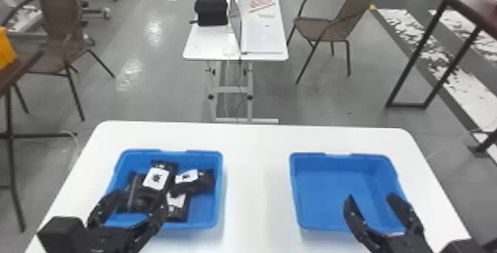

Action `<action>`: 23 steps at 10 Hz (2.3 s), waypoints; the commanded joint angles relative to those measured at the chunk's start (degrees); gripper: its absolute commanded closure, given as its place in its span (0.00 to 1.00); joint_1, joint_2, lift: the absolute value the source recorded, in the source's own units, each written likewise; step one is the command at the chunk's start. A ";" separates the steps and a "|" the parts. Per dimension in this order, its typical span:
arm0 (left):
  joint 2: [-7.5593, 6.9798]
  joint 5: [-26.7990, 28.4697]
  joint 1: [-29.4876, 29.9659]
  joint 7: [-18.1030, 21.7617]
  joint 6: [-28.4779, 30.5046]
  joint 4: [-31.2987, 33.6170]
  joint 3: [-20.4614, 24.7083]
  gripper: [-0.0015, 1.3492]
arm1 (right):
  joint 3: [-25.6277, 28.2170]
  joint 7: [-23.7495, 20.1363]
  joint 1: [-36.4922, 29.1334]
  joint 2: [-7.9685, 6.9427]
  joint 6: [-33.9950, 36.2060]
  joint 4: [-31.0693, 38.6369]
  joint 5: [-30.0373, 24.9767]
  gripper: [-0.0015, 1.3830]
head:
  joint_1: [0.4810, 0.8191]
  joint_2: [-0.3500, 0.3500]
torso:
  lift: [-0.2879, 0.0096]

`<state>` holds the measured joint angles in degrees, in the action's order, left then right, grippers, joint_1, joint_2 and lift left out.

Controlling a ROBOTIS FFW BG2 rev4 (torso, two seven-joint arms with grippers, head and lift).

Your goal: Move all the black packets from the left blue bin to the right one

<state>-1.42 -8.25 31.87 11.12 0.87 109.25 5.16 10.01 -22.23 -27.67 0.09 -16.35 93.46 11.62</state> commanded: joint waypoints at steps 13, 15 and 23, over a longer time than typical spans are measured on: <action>1.57 8.96 -10.16 6.10 21.63 -0.88 9.35 0.13 | -0.17 -0.79 0.51 -0.14 0.00 -0.91 0.86 0.09 | 0.63 0.52 | 0.97; 1.57 11.07 -16.84 10.32 23.83 -7.65 12.16 0.13 | -0.34 -0.88 0.86 -0.14 0.00 -1.26 1.04 0.09 | 0.63 0.59 | 0.97; -2.98 21.00 -41.10 22.10 32.27 -39.20 7.68 0.14 | -0.96 -1.85 3.06 -0.14 0.00 -3.28 1.83 0.09 | 0.63 0.58 | 0.97</action>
<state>-4.11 11.10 -7.36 32.54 33.33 73.35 12.85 9.28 -24.09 -24.81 0.09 -16.35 90.40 13.33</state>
